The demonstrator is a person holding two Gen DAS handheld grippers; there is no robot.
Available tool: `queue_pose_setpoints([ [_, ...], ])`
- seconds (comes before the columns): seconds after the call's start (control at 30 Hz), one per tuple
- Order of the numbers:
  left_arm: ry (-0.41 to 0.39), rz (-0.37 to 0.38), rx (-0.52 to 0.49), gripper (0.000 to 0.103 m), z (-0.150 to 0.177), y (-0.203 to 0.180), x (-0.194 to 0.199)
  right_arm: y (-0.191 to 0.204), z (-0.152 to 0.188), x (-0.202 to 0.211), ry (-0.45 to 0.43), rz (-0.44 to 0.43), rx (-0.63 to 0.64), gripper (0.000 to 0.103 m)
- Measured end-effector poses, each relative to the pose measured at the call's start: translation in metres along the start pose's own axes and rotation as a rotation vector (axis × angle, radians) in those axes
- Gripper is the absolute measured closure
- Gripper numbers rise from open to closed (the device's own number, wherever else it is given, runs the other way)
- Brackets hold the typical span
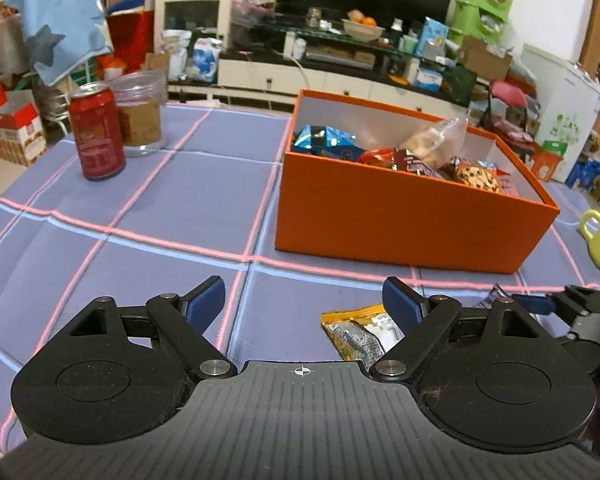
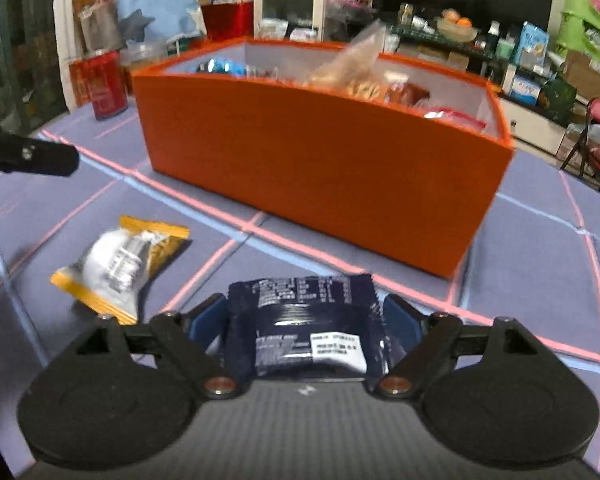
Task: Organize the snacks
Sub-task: 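Grasp the yellow-white wafer pack with the left tool while the right grasps the navy bag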
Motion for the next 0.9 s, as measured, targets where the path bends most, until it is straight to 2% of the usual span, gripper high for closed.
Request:
queue_pose_setpoints([
  [0.13,0.020,0.008,-0.001,0.026,0.000,0.002,-0.002,0.004,0.001,0.000,-0.007,-0.028,-0.001,0.014],
  [0.3,0.089,0.074,0.085,0.023,0.014,-0.004,-0.015,0.004,0.004,0.000,-0.037,-0.023,-0.018,0.013],
  [0.47,0.132,0.056,0.025,0.023,0.023,-0.023,-0.034,0.005,0.004,0.001,-0.027,-0.018,-0.021,0.013],
  [0.57,0.153,0.081,0.028,0.023,0.028,-0.032,-0.044,0.006,0.005,0.002,-0.050,-0.021,-0.023,0.013],
  [0.6,0.161,0.086,0.033,0.024,0.030,-0.033,-0.048,0.006,0.005,0.001,-0.053,-0.022,-0.024,0.013],
  [0.7,0.184,0.086,0.041,0.038,0.034,-0.032,-0.059,0.006,0.006,0.001,-0.057,-0.026,-0.022,0.013],
  [0.8,0.172,0.056,-0.008,0.047,0.035,-0.036,-0.062,0.006,0.005,0.001,-0.050,-0.032,-0.018,0.013],
  [0.9,0.172,0.050,-0.027,0.047,0.036,-0.037,-0.062,0.005,0.006,0.001,-0.057,-0.032,-0.017,0.013],
])
Point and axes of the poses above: each gripper's, at about its wrist camera, not at the fingertips, and x roughly against the way its jaws point, y to its left, z to its underside, the point moved 6 cm from there along -x, roughly the way its jaws point, and after that the axes turned 13 degrees about z, right-handed, at the moved point
